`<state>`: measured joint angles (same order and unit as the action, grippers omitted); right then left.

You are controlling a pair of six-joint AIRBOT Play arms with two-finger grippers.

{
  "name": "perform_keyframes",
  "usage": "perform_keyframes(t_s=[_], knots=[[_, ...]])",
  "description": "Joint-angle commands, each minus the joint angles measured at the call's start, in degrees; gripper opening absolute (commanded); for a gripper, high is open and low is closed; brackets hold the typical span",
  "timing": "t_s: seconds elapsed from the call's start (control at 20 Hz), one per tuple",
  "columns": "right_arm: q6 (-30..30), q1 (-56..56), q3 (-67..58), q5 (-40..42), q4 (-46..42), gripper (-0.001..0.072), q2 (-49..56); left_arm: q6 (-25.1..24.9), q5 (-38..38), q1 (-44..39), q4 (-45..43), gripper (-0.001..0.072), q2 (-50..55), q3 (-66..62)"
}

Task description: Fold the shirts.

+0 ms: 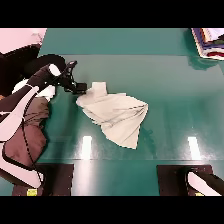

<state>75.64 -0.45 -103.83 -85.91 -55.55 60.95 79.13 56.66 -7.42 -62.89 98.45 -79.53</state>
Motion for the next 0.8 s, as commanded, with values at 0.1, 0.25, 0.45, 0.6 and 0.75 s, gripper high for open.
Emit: perform_keyframes(t_s=[0.1,0.25,0.45,0.6,0.75], knots=[[2.91,0.02,10.82,-0.2,-3.48,0.0017,-2.73,-0.09,3.48,0.44,-1.25,0.0026,-2.49,-5.84],[5.99,0.02,24.92,-0.24,-7.61,0.0018,-5.64,-0.11,4.26,0.44,-3.19,0.0026,-6.16,-10.6],[6.1,0.37,51.32,1.99,0.0,0.0428,-7.19,-0.11,3.87,0.44,-3.91,0.0027,-10.75,-14.27],[4.94,5.86,69.11,11.54,11.13,0.0365,-4.72,-0.09,4.55,0.44,-3.98,0.0027,-11.45,-14.25],[4.9,16.22,76.46,23.19,15.45,0.0365,-0.79,-0.09,4.92,0.44,-4.0,0.0027,-11.45,-14.25]])
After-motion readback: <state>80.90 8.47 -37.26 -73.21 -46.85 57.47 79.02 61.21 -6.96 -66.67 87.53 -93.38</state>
